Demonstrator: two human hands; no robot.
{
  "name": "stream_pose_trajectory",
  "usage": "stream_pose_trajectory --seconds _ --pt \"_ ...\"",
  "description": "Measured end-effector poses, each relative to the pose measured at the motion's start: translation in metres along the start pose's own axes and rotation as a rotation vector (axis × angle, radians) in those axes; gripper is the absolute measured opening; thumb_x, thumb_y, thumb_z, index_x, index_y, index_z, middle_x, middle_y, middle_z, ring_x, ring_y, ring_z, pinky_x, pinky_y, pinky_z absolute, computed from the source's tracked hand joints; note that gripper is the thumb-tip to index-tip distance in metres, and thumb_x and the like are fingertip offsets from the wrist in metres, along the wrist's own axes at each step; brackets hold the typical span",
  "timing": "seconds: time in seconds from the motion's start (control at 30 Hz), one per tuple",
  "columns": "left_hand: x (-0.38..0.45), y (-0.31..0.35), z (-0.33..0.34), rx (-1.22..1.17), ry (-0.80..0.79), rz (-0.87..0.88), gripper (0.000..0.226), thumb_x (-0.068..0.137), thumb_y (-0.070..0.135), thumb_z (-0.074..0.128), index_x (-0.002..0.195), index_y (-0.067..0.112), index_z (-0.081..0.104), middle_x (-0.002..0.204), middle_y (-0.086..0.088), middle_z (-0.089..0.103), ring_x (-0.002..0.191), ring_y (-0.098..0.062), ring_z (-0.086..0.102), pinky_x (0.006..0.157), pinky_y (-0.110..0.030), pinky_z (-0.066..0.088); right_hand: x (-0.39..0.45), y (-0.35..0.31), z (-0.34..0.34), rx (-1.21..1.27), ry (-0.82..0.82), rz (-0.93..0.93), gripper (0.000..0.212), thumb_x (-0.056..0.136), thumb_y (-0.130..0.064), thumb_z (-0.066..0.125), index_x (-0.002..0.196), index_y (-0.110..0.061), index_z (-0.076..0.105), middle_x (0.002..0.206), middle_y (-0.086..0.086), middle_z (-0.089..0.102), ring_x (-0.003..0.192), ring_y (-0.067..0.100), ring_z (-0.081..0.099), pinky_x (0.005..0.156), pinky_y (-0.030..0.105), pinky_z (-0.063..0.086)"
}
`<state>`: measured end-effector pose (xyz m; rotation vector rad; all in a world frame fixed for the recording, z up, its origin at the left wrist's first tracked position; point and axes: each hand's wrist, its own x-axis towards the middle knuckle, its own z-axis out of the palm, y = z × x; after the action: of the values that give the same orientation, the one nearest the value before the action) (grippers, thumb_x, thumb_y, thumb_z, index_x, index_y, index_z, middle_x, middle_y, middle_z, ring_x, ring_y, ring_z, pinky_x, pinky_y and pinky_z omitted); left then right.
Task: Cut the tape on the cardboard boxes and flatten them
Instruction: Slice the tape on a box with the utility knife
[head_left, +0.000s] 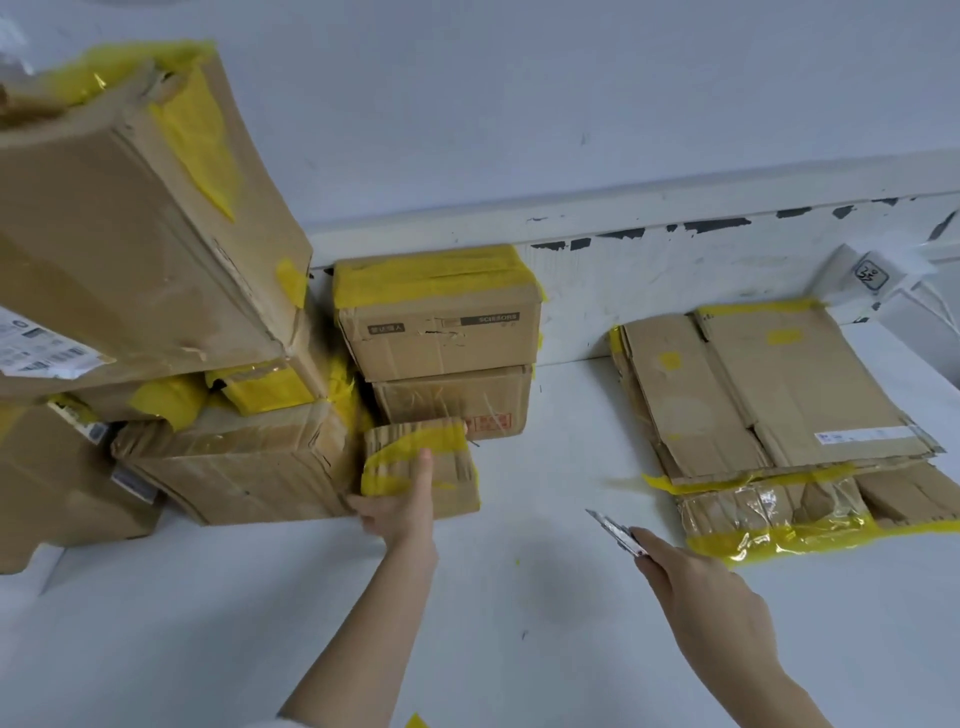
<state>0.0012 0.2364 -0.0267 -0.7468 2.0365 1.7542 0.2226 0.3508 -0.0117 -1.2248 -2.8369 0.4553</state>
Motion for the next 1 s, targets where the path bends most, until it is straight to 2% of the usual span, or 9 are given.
stream_pose_trajectory --seconds 0.17,0.3,0.4,0.5,0.6,0.7,0.8,0.9,1.0 --pt "0.018 -0.003 0.009 -0.039 0.060 -0.084 0.092 0.077 0.035 0.075 0.146 0.015 0.019 0.147 -0.016 0.026 0.129 -0.037 0.036 0.101 -0.051 0.040 0.002 -0.005 -0.002 0.112 0.003 0.036 0.028 0.100 -0.043 0.028 0.124 -0.052 0.037 0.079 -0.014 0.051 0.075 0.013 0.049 0.057 0.024 0.039" --pt "0.022 -0.014 -0.004 -0.191 -0.192 0.042 0.063 0.086 0.016 0.066 0.139 0.021 0.032 0.140 -0.007 0.042 0.111 -0.024 0.049 0.086 -0.039 0.045 0.009 -0.008 -0.008 0.148 -0.080 0.064 0.027 0.100 -0.036 0.035 0.121 -0.044 0.049 0.067 -0.011 0.052 0.068 0.010 0.051 0.052 0.023 0.036" --pt "0.020 -0.016 -0.023 -0.147 -0.358 0.188 0.054 0.089 0.005 0.059 0.136 0.018 0.034 0.131 -0.008 0.050 0.107 -0.020 0.053 0.082 -0.036 0.046 0.017 -0.014 -0.006 0.509 -0.113 0.071 0.023 0.098 -0.021 0.044 0.110 -0.030 0.061 0.062 -0.002 0.060 0.047 0.008 0.047 0.046 0.022 0.036" --pt "0.019 -0.006 -0.048 0.104 -0.569 0.316 0.060 0.089 0.004 0.060 0.138 0.024 0.030 0.126 -0.002 0.055 0.107 -0.013 0.056 0.092 -0.034 0.048 0.025 -0.031 -0.008 0.846 -0.106 0.090 0.028 0.098 -0.015 0.044 0.099 -0.038 0.060 0.069 -0.008 0.068 0.035 0.008 0.041 0.037 0.017 0.033" --pt "0.021 0.015 -0.071 0.547 -0.990 0.292 0.084 0.088 0.009 0.063 0.148 0.032 0.010 0.138 0.015 0.042 0.106 0.011 0.055 0.084 -0.009 0.045 0.028 -0.047 -0.008 0.930 -0.111 0.070 0.030 0.099 -0.018 0.042 0.096 -0.045 0.056 0.073 -0.010 0.070 0.035 0.009 0.042 0.036 0.017 0.032" --pt "0.016 0.024 -0.068 1.011 -1.199 0.342 0.103 0.088 0.013 0.064 0.145 0.033 -0.018 0.149 0.023 0.017 0.129 0.000 0.038 0.092 -0.012 0.041 0.024 -0.055 0.002 0.912 -0.178 0.047 0.027 0.099 -0.019 0.042 0.104 -0.039 0.059 0.066 -0.005 0.066 0.035 0.010 0.041 0.037 0.015 0.031" --pt "0.001 0.014 -0.054 1.161 -1.149 0.486 0.097 0.093 0.010 0.056 0.144 0.033 -0.024 0.154 0.023 0.001 0.141 -0.007 0.019 0.108 -0.023 0.031 0.017 -0.051 0.014 0.838 -0.243 0.045 0.029 0.099 -0.015 0.042 0.118 -0.026 0.061 0.055 -0.005 0.059 0.034 0.009 0.040 0.039 0.014 0.031" --pt "-0.012 -0.002 -0.051 1.200 -1.104 0.590 0.086 0.093 0.006 0.047 0.147 0.036 -0.012 0.154 0.027 0.003 0.137 -0.010 0.030 0.098 -0.018 0.038 0.011 -0.041 0.019 0.732 -0.265 0.053 0.033 0.099 -0.017 0.042 0.125 -0.031 0.056 0.053 -0.005 0.052 0.035 0.008 0.043 0.041 0.013 0.034" --pt "-0.025 -0.018 -0.056 1.288 -0.748 0.846 0.070 0.090 0.010 0.043 0.149 0.030 0.011 0.154 0.013 0.019 0.139 -0.012 0.022 0.111 -0.025 0.017 0.007 -0.031 0.019 0.619 -0.336 0.043 0.039 0.099 -0.020 0.040 0.131 -0.043 0.042 0.051 -0.006 0.053 0.042 0.006 0.054 0.049 0.018 0.041"
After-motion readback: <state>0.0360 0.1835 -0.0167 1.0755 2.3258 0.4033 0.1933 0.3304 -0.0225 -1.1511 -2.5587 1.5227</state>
